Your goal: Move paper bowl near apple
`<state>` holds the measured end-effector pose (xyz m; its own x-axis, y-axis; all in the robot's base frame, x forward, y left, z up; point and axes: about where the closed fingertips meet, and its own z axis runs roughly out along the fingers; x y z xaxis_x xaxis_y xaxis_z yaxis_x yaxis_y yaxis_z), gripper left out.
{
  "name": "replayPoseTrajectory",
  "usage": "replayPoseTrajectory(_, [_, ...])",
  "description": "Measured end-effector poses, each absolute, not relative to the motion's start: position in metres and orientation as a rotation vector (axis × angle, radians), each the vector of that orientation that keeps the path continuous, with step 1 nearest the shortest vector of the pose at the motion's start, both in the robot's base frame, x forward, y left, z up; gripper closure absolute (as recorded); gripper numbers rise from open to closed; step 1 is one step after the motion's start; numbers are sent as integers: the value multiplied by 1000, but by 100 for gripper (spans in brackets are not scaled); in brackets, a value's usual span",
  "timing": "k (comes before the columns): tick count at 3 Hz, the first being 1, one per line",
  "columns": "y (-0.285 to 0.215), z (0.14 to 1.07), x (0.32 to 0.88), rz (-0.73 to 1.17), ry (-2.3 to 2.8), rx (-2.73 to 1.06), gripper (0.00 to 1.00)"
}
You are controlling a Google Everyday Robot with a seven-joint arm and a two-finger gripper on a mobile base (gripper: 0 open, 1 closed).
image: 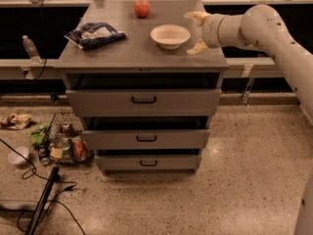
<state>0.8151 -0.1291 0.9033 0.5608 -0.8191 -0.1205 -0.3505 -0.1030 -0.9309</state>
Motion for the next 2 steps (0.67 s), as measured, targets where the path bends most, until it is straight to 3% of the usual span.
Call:
replayPoseTrajectory(1, [-114,894,825,-501,961,-1703,34])
replayPoseTrajectory(2, [-99,887,836,-482,942,-1706,45])
